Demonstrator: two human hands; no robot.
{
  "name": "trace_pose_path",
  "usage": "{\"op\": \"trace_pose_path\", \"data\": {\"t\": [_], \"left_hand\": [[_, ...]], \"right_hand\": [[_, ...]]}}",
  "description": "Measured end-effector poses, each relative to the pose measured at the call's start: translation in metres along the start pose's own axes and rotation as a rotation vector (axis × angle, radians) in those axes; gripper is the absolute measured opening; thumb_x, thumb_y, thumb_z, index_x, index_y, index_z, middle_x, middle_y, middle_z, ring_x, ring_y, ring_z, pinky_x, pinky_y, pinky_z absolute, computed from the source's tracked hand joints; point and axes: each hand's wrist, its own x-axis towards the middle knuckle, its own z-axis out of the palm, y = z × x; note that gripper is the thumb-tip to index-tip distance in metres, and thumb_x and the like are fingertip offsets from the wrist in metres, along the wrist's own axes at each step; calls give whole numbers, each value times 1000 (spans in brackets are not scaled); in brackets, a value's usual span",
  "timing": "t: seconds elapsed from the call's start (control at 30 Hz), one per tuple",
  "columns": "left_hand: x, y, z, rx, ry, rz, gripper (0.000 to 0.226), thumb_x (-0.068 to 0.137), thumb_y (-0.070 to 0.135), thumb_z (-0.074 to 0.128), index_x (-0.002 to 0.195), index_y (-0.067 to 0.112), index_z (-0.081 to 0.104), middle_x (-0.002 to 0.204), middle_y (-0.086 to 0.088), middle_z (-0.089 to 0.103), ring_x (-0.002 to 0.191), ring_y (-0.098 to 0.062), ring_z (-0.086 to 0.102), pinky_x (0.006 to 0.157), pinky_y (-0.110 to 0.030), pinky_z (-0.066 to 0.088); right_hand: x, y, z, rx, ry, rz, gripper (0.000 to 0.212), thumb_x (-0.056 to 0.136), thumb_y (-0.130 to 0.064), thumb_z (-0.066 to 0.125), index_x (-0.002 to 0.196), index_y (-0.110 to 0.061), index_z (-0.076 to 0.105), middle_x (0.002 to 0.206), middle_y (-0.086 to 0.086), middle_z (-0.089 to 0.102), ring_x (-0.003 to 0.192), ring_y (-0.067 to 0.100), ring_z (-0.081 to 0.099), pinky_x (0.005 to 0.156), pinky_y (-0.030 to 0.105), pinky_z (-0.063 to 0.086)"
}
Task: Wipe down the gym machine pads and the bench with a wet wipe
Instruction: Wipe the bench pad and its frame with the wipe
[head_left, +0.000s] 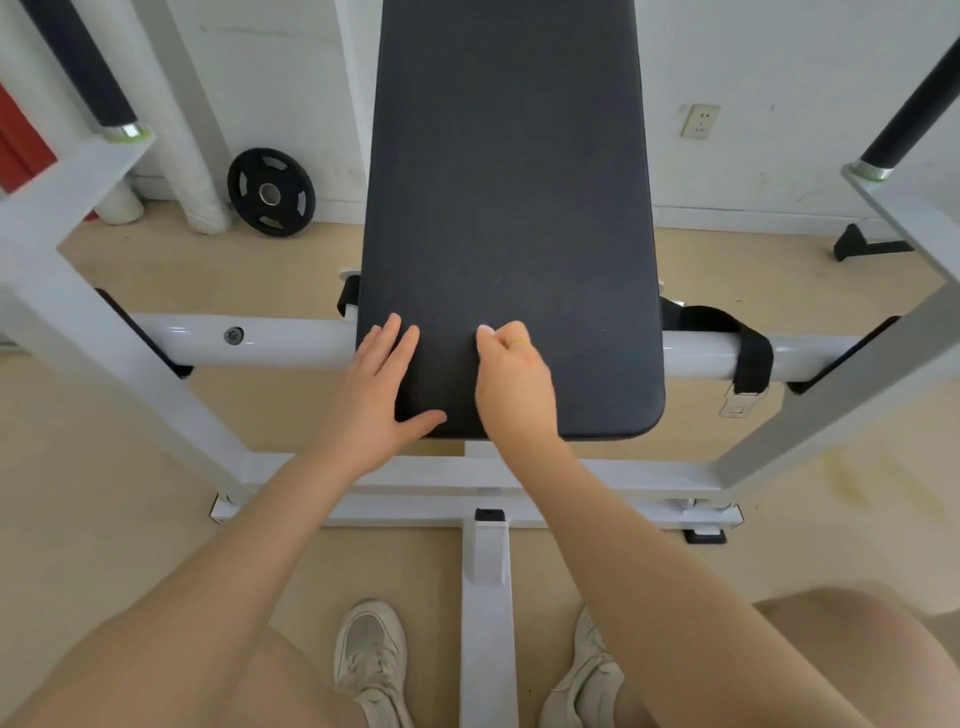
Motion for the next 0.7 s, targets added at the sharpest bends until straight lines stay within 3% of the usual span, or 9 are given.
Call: {"op": "trace_pose_path", "data": {"t": [0.07,0.2,0.3,0.37,0.47,0.53,0.63,0.7], "left_hand": [[2,-4,-2,-64,70,-37,82,84,33,63,148,14,14,158,-1,0,145,-17,-3,117,-35,9],[14,-4,-7,-379,101,-225,73,92,30,52,149,17,7,158,1,2,144,-13,4,116,-32,11],[23,-1,-10,-696,115,-344,57,98,23,37,149,23,10,155,8,17,141,-11,18,112,-30,18],[24,-7,-10,-755,130,-376,53,98,20,30,148,28,15,153,13,22,140,-10,22,112,-31,18],[28,-20,-8,-810,106,-382,55,90,28,27,144,39,23,150,19,28,138,-8,26,115,-39,22],[31,-22,-9,-883,87,-415,54,88,35,26,141,43,28,145,21,35,135,-7,31,113,-37,26],[32,-15,-18,-1191,123,-493,43,99,36,28,140,27,37,124,18,53,127,-5,39,103,-22,29],[27,-13,-24,-1299,146,-485,45,100,35,29,143,23,32,130,11,52,124,-7,44,107,-26,30]], "right_hand": [[12,8,-11,137,68,57,20,93,-8,37,107,-6,51,107,13,50,89,29,50,71,35,40],[52,33,-44,545,259,477,19,93,-33,39,88,-16,45,83,3,56,76,21,52,61,34,37],[80,34,-45,579,285,530,12,92,-24,37,87,-15,42,78,3,48,68,16,44,62,34,37],[92,28,-34,500,283,456,11,92,-17,36,92,-10,44,79,3,43,68,16,40,64,32,32],[96,15,-14,219,232,236,19,90,-2,39,103,-2,53,98,11,46,80,15,36,64,17,21],[93,0,-5,84,193,126,21,89,1,39,105,-1,53,107,13,48,82,17,38,66,19,24],[79,-24,7,-31,93,-1,32,93,-1,38,125,-3,45,115,10,46,88,21,47,74,23,34],[66,-36,13,-12,12,-54,42,94,-1,40,136,-5,36,119,8,44,92,19,49,76,21,37]]}}
